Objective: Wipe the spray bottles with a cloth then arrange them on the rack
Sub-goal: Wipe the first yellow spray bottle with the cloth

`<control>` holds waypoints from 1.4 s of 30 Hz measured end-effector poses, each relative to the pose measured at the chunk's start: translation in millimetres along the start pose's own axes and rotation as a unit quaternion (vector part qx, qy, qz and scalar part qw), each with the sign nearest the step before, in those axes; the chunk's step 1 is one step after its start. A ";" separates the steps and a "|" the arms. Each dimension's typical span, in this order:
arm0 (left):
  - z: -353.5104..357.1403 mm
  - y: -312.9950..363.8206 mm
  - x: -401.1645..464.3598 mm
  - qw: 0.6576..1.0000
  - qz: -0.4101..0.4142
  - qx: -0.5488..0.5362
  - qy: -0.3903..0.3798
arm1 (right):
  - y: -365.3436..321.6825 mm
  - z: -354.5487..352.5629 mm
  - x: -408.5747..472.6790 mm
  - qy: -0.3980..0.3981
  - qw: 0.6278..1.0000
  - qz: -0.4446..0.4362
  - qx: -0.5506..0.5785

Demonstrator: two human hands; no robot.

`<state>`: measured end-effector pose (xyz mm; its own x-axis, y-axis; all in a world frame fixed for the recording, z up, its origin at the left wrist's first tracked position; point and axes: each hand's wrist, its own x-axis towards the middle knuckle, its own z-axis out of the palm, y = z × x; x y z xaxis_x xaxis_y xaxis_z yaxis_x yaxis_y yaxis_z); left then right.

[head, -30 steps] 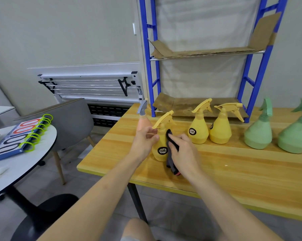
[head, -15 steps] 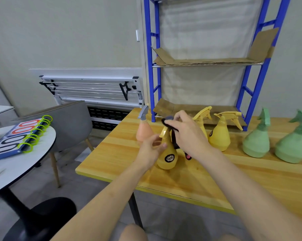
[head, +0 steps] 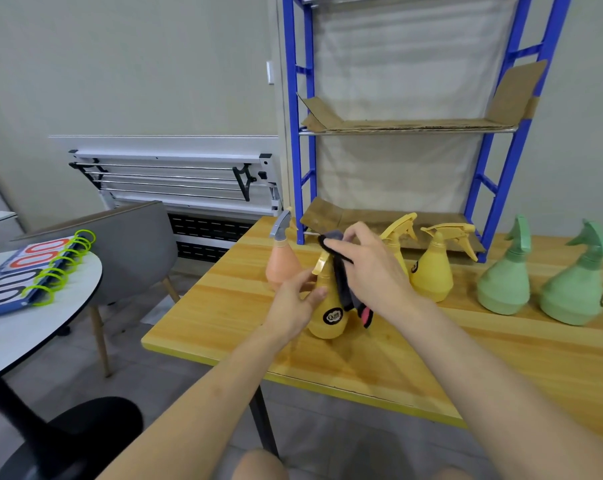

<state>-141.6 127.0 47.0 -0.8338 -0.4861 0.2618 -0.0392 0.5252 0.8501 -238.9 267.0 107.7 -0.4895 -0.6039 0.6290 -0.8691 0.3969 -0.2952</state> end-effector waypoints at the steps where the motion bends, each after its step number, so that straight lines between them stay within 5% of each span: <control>1: 0.5 -0.5 -0.4 1.000 0.002 -0.007 0.003 | -2.1 3.5 -5.6 0.006 1.000 -0.018 0.012; 6: 0.0 1.9 -1.4 1.000 0.014 -0.019 0.006 | -3.6 14.7 -38.3 -0.003 0.998 -0.050 0.040; 16: 3.2 8.3 0.7 0.999 0.023 0.044 -0.019 | 12.8 37.9 -70.2 0.101 0.921 0.239 0.292; 21: 7.9 12.1 -0.6 1.000 0.006 0.021 0.000 | 11.1 53.1 -74.2 0.087 0.948 0.210 0.225; 30: 15.8 5.5 2.2 0.999 0.021 0.044 0.014 | 31.1 56.4 -108.2 -0.092 0.977 0.154 0.113; 37: 12.6 9.1 1.6 0.998 0.023 0.060 0.000 | 19.5 48.0 -80.1 0.049 0.946 0.204 0.246; 42: 12.8 10.0 3.1 0.998 0.027 0.062 -0.003 | 14.8 53.8 -82.6 0.032 0.962 0.181 0.201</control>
<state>-151.6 139.6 50.5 -0.8395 -0.4515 0.3025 -0.0620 0.6325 0.7721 -215.2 285.5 12.6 -0.7706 -0.4277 0.4725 -0.6066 0.2651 -0.7495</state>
